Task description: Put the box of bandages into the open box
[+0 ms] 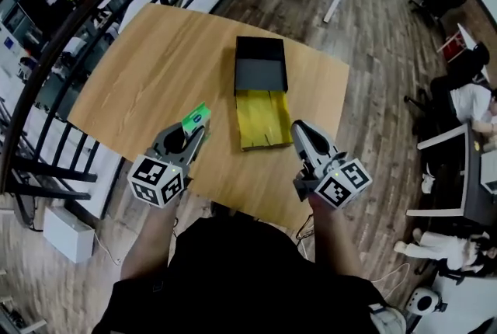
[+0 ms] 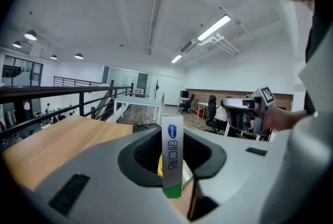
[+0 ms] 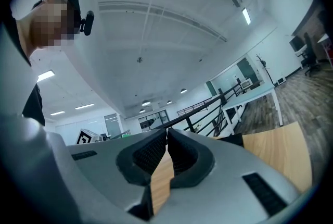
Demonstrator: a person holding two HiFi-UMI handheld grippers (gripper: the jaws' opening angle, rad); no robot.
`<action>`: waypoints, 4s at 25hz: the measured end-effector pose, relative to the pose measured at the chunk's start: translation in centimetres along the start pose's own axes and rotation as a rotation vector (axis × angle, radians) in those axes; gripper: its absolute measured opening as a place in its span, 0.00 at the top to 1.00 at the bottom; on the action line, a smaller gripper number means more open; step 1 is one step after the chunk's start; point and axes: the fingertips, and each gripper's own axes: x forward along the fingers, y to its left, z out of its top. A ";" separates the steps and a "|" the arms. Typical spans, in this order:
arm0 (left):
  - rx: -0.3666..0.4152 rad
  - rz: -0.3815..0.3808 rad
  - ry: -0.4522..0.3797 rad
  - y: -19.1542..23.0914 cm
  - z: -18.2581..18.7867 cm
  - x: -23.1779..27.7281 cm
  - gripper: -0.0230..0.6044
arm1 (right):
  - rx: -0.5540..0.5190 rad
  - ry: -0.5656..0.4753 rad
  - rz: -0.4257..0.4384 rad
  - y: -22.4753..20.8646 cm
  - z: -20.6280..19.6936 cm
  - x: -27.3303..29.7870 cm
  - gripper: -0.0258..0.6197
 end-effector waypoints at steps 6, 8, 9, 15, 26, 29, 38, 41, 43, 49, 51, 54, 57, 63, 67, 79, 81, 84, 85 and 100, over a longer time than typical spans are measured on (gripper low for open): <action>-0.006 -0.106 0.043 -0.1 -0.6 4.3 0.81 | 0.020 -0.002 -0.077 -1.2 -0.6 -0.6 0.90; -0.011 -0.139 0.063 -0.4 -1.2 5.9 0.81 | 0.031 0.002 -0.104 -1.8 -1.0 -0.9 0.90; -0.015 -0.153 0.073 -0.5 -1.5 6.7 0.81 | 0.036 0.003 -0.117 -2.1 -1.2 -1.2 0.90; -0.027 -0.238 0.148 -1.8 -3.6 11.0 0.81 | 0.069 0.007 -0.191 -4.1 -2.0 -2.2 0.90; -0.023 -0.357 0.319 -4.1 -10.0 18.2 0.81 | 0.121 0.037 -0.275 -7.7 -4.4 -2.7 0.90; -0.017 -0.386 0.359 -5.0 -11.8 19.6 0.81 | 0.112 0.064 -0.292 -8.3 -5.4 -3.0 0.90; 0.018 -0.482 0.500 -8.0 -16.6 23.0 0.81 | 0.177 0.058 -0.324 -10.3 -7.0 -5.0 0.90; 0.036 -0.529 0.575 -8.8 -18.3 23.6 0.81 | 0.192 0.054 -0.337 -10.8 -7.5 -5.8 0.90; 0.055 -0.551 0.620 -9.1 -19.4 24.0 0.80 | 0.199 0.053 -0.344 -11.1 -7.7 -6.2 0.90; 0.095 -0.561 0.648 -9.4 -20.4 24.6 0.80 | 0.204 0.053 -0.357 -11.2 -7.8 -6.8 0.90; 0.112 -0.560 0.649 -9.5 -20.5 24.8 0.80 | 0.201 0.055 -0.360 -11.3 -7.8 -7.0 0.90; 0.159 -0.535 0.645 -8.9 -20.7 25.4 0.78 | 0.195 0.059 -0.357 -11.3 -7.7 -6.8 0.90; 0.198 -0.477 0.638 -7.9 -20.7 26.0 0.73 | 0.193 0.064 -0.348 -11.3 -7.5 -6.7 0.90; 0.264 -0.379 0.614 -6.0 -20.2 26.8 0.60 | 0.197 0.076 -0.341 -11.4 -7.6 -7.2 0.90; 0.262 -0.350 0.596 -4.8 -19.5 26.6 0.59 | 0.193 0.081 -0.327 -11.1 -7.5 -6.9 0.90; 0.180 -0.305 0.437 -4.0 -14.0 24.0 0.68 | 0.134 0.082 -0.262 -9.0 -6.0 -5.2 0.90; 0.159 -0.303 0.403 -4.0 -12.7 23.1 0.71 | 0.119 0.082 -0.250 -8.4 -5.5 -4.9 0.90; 0.151 -0.289 0.351 -3.6 -10.9 21.4 0.76 | 0.094 0.075 -0.233 -7.4 -4.9 -4.4 0.90; 0.153 -0.281 0.331 -3.5 -10.3 20.8 0.78 | 0.085 0.072 -0.226 -7.1 -4.7 -4.3 0.90; 0.078 -0.236 0.114 -1.0 -3.6 12.1 0.88 | -0.012 0.026 -0.149 -3.1 -1.3 -1.9 0.90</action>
